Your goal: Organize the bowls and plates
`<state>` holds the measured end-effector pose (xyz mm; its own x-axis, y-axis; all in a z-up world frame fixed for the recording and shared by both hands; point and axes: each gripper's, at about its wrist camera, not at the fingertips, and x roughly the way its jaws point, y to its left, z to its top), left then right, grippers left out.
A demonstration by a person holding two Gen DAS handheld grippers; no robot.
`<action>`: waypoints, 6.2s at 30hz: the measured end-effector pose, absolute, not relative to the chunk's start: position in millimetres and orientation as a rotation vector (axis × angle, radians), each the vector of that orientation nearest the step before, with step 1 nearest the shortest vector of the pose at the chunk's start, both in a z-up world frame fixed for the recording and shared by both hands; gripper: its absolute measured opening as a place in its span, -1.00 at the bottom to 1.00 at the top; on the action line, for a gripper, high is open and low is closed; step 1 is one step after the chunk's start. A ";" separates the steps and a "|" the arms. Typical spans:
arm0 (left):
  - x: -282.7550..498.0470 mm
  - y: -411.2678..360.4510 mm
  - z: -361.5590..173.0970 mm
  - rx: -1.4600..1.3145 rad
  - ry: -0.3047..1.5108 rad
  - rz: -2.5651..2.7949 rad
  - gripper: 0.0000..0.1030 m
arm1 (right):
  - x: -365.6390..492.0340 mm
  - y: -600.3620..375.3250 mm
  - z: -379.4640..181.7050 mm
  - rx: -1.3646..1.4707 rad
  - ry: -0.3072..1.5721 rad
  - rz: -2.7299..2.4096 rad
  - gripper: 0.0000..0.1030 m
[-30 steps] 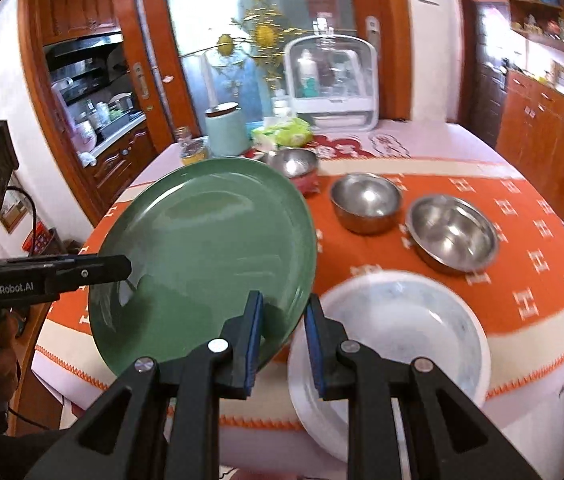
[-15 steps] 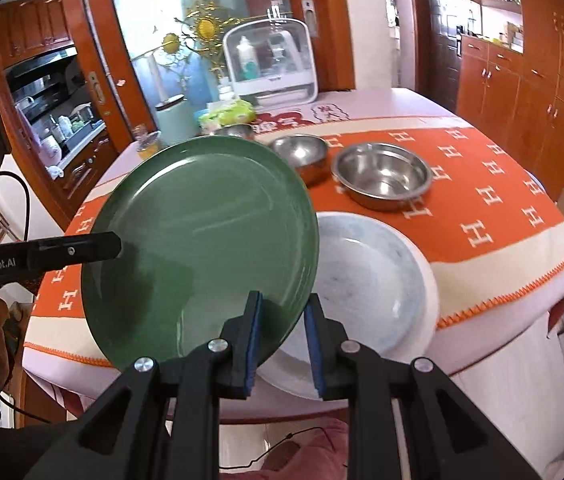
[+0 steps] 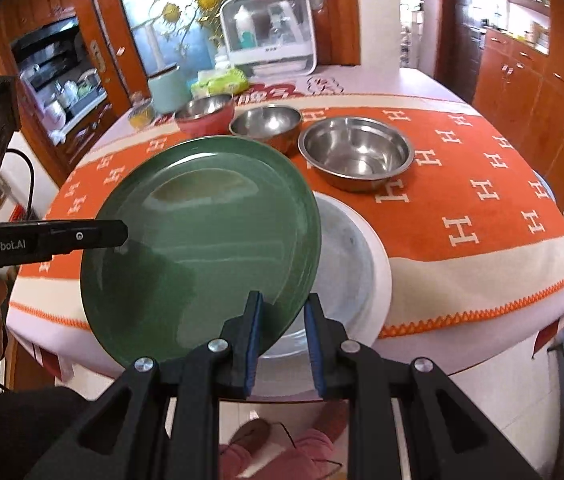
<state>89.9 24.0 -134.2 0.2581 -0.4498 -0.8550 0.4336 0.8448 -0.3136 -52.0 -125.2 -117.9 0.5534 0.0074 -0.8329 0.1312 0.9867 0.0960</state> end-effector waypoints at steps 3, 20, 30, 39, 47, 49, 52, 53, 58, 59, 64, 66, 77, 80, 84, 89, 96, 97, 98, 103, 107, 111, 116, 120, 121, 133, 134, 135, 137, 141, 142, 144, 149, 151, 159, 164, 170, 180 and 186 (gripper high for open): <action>90.8 12.4 -141.3 -0.027 1.182 -0.562 -0.34 | -46.1 -137.4 -122.7 0.118 1.012 -0.029 -0.60; 101.9 -21.7 -176.3 -0.095 1.241 -0.341 -0.33 | -14.7 -155.7 -144.6 -0.120 1.088 0.282 -0.59; 92.5 -29.2 -167.7 -0.112 1.195 -0.276 -0.30 | -7.1 -168.9 -147.0 -0.141 1.077 0.357 -0.59; 92.4 -44.6 -153.5 -0.110 1.150 -0.265 -0.20 | -5.4 -186.6 -142.1 -0.148 1.047 0.360 -0.59; 102.8 -73.2 -134.8 -0.086 1.104 -0.314 0.05 | 3.0 -206.6 -135.3 -0.156 1.007 0.320 -0.59; 106.3 -80.5 -130.8 -0.081 1.094 -0.321 0.09 | 6.3 -210.5 -134.5 -0.158 1.000 0.312 -0.59; 113.3 -90.5 -126.7 -0.069 1.087 -0.325 0.14 | 11.7 -218.5 -133.3 -0.153 0.984 0.299 -0.56; 116.0 -93.3 -125.5 -0.066 1.086 -0.327 0.15 | 12.8 -220.4 -132.6 -0.151 0.981 0.296 -0.50; 133.9 -107.6 -120.7 -0.052 1.086 -0.332 0.33 | 24.9 -236.2 -126.4 -0.125 0.940 0.265 -0.18; 138.4 -110.5 -120.0 -0.048 1.086 -0.331 0.34 | 28.2 -240.0 -125.1 -0.114 0.932 0.256 -0.18; 159.2 -122.0 -123.9 -0.036 1.101 -0.313 0.36 | 46.7 -262.5 -125.0 -0.055 0.906 0.197 -0.14; 169.8 -127.0 -128.6 -0.037 1.110 -0.303 0.36 | 54.4 -272.0 -128.1 -0.038 0.905 0.165 -0.13; 216.9 -156.8 -171.0 -0.042 1.220 -0.261 0.37 | 94.7 -306.7 -156.4 0.058 0.954 0.137 -0.13; 226.3 -162.9 -180.1 -0.027 1.241 -0.259 0.37 | 106.4 -309.8 -163.3 0.072 0.962 0.147 -0.13; 236.8 -168.1 -193.2 -0.021 1.265 -0.266 0.37 | 115.1 -312.6 -174.0 0.094 0.990 0.160 -0.13; 245.3 -170.9 -207.4 -0.039 1.297 -0.272 0.37 | 119.9 -312.0 -180.6 0.106 0.994 0.181 -0.13; 249.1 -172.3 -217.2 -0.060 1.320 -0.285 0.12 | 123.7 -309.9 -185.2 0.115 0.999 0.209 -0.20; 249.7 -172.8 -218.2 -0.066 1.325 -0.293 -0.06 | 123.8 -309.6 -185.3 0.116 0.999 0.214 -0.28; 249.9 -173.6 -219.7 -0.068 1.332 -0.299 -0.11 | 123.9 -309.2 -185.5 0.114 0.999 0.216 -0.32; 250.1 -178.1 -223.5 -0.067 1.342 -0.311 -0.34 | 123.7 -307.9 -185.2 0.109 0.994 0.220 -0.36; 249.2 -183.0 -225.5 -0.067 1.346 -0.318 -0.51 | 122.9 -308.4 -184.6 0.108 0.997 0.208 -0.38; 246.9 -184.7 -223.2 -0.072 1.346 -0.333 -0.52 | 121.8 -309.7 -183.6 0.108 1.001 0.194 -0.39; 239.4 -187.8 -214.6 -0.065 1.327 -0.357 -0.52 | 117.8 -311.4 -177.2 0.095 0.983 0.174 -0.39; 231.2 -188.7 -204.1 -0.056 1.313 -0.375 -0.52 | 110.4 -311.2 -166.7 0.081 0.961 0.157 -0.39; 228.9 -187.3 -201.3 -0.058 1.311 -0.380 -0.52 | 108.7 -310.9 -163.6 0.077 0.956 0.153 -0.39; 189.2 -169.8 -158.7 -0.088 1.230 -0.413 -0.52 | 83.3 -295.7 -127.2 0.027 0.883 0.146 -0.39; 184.4 -166.3 -154.3 -0.098 1.218 -0.407 -0.52 | 81.6 -293.5 -125.5 0.024 0.881 0.150 -0.39; 179.9 -163.1 -150.8 -0.101 1.208 -0.403 -0.52 | 79.3 -290.3 -123.1 0.021 0.879 0.156 -0.39; 171.0 -157.8 -144.8 -0.102 1.189 -0.392 -0.52 | 75.4 -285.3 -120.6 0.020 0.874 0.169 -0.39; 155.8 -143.9 -135.9 -0.105 1.157 -0.365 -0.52 | 69.5 -270.5 -115.8 0.020 0.872 0.194 -0.39; 151.8 -140.7 -133.8 -0.106 1.150 -0.362 -0.52 | 67.2 -266.2 -114.6 0.020 0.871 0.194 -0.39; 144.1 -130.7 -128.9 -0.110 1.132 -0.359 -0.52 | 61.8 -257.3 -111.5 0.024 0.863 0.194 -0.39; 121.0 -102.9 -114.3 -0.103 1.096 -0.362 -0.52 | 46.9 -231.9 -103.4 0.061 0.861 0.186 -0.39; 111.5 -87.1 -108.4 -0.098 1.078 -0.362 -0.52 | 38.0 -214.6 -98.0 0.055 0.846 0.187 -0.39; 78.1 -12.9 -94.7 -0.144 1.044 -0.333 -0.52 | 17.1 -149.6 -84.6 0.034 0.823 0.229 -0.39; 66.6 29.4 -93.6 -0.160 1.053 -0.297 -0.52 | 11.2 -108.7 -80.8 0.022 0.818 0.266 -0.39; 58.0 76.4 -94.4 -0.163 1.062 -0.262 -0.52 | 10.1 -60.3 -81.4 0.012 0.825 0.288 -0.39; 63.3 138.3 -111.8 -0.127 1.125 -0.236 -0.51 | 13.0 2.7 -100.0 0.015 0.882 0.274 -0.38; 71.9 161.2 -139.7 -0.070 1.205 -0.264 -0.50 | 13.2 28.4 -120.7 0.032 0.921 0.218 -0.38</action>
<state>71.9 161.2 -139.7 0.3307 -0.2389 -0.9130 0.1647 0.9672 -0.1934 13.2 28.4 -120.7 0.5845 0.2004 -0.7863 -0.1734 0.9775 0.1202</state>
